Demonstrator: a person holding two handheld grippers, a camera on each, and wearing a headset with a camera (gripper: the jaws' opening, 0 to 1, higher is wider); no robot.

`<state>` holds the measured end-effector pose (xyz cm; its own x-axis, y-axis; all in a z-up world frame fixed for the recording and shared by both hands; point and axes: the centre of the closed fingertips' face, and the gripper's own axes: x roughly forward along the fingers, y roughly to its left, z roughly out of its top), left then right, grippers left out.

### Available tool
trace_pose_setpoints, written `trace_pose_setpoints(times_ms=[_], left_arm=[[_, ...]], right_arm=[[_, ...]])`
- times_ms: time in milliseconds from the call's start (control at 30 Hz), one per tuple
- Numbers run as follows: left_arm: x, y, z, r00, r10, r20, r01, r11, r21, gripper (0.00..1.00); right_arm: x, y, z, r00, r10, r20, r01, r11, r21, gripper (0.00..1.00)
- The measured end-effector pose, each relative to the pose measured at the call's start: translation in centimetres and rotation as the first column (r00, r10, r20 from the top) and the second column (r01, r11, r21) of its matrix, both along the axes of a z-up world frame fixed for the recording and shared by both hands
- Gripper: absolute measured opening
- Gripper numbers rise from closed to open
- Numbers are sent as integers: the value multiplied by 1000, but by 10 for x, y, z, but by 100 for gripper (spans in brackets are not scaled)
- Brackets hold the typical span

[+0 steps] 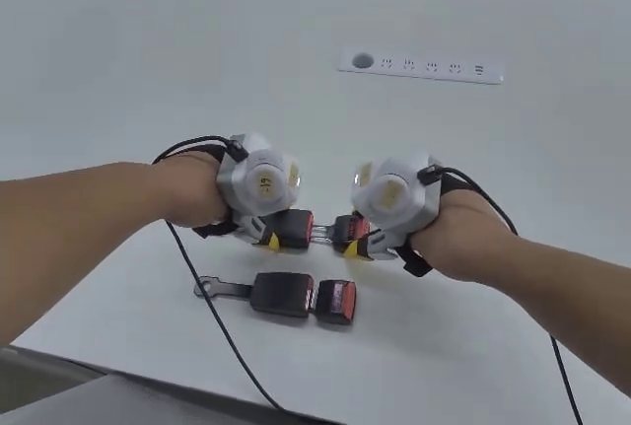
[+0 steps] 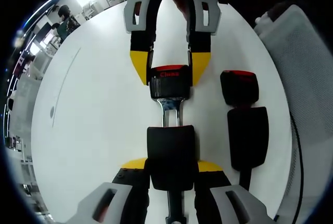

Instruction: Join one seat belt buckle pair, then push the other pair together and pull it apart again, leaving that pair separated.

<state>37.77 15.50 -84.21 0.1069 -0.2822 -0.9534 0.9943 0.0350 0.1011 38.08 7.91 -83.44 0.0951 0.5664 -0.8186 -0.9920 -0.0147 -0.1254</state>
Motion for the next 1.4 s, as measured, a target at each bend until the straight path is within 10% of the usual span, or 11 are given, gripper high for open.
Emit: trace_pose_setpoints(times_ms=[1400], left_arm=[[0, 2, -1, 1000, 13, -10, -13, 999, -50, 32]], right_arm=[[-4, 23, -1, 999, -32, -28, 34, 997, 73, 30]])
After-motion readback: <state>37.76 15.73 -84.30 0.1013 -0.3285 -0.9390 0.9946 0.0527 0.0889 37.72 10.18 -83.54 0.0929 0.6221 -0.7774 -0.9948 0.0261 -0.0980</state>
